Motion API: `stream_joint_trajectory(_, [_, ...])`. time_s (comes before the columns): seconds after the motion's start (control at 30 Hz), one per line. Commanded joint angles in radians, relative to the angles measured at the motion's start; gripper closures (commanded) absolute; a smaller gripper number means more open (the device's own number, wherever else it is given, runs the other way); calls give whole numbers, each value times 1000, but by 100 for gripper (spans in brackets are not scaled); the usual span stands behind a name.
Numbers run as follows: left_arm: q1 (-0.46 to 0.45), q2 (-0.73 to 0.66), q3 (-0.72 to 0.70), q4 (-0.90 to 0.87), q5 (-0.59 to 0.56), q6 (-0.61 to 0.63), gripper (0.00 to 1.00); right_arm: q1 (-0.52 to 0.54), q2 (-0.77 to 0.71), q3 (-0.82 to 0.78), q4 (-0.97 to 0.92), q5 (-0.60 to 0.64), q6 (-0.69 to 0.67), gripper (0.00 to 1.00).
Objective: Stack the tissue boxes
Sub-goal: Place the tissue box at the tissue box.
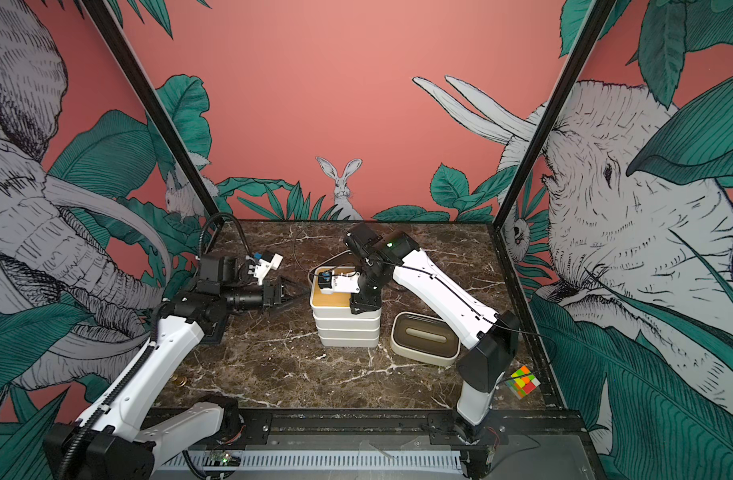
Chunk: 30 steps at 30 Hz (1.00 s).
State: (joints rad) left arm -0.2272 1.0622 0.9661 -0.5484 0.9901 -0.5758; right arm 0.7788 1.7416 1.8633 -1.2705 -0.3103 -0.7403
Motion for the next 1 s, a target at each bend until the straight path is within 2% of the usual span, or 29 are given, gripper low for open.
stream_joint_trajectory(0.0, [6,-9,-10,-1,11,1,0,6,-13,-2,13,-18,5,54])
stream_joint_trajectory(0.97, [7,-20,-13,-10,5,2,0,10,-47,-15,23,-18,25,54])
